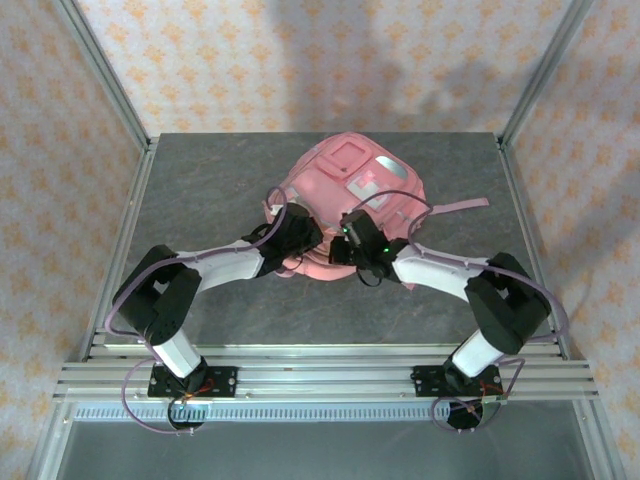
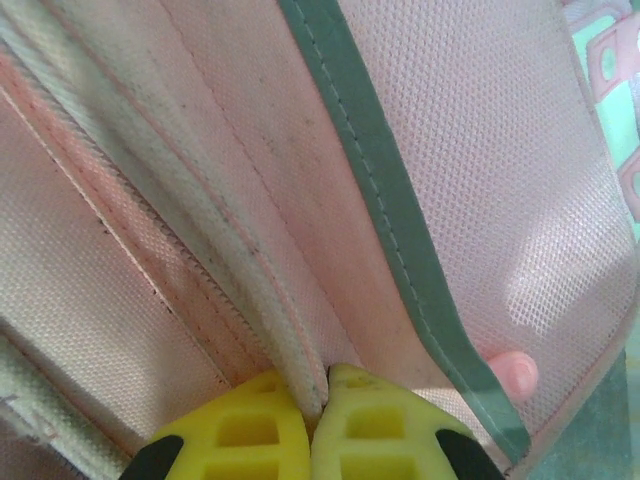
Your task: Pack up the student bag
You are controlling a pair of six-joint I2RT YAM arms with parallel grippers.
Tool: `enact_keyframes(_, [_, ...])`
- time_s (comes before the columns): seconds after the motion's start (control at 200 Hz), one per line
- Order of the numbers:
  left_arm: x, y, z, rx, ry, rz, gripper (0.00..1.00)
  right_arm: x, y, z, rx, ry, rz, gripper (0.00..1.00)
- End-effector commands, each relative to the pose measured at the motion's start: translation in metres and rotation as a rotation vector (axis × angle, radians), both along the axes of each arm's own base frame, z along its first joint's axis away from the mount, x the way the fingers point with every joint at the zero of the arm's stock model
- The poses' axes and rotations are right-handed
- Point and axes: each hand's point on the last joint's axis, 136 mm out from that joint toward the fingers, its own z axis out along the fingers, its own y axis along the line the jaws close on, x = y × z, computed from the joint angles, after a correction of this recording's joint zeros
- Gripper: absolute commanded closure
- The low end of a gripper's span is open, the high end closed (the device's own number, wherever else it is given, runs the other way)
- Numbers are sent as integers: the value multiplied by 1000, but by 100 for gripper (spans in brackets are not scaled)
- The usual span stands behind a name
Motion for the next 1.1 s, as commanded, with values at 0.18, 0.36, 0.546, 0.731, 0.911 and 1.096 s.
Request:
enact_keyframes(0.18, [3, 33, 2, 53, -26, 47, 100, 33, -87, 3, -107, -16, -236, 100])
enact_keyframes(0.36, [4, 35, 5, 59, -34, 50, 100, 35, -81, 10, -70, -14, -239, 87])
enact_keyframes(0.546, [19, 52, 20, 89, -57, 70, 100, 28, -92, 22, -78, -34, -266, 60])
enact_keyframes(0.731, [47, 90, 50, 138, -114, 137, 100, 15, -107, 28, -83, -53, -302, 52])
enact_keyframes(0.911, [70, 118, 71, 181, -143, 177, 100, 7, -114, 21, -83, -35, -326, 50])
enact_keyframes(1.096, [73, 124, 83, 222, -152, 160, 64, 9, -114, 27, -70, -44, -342, 36])
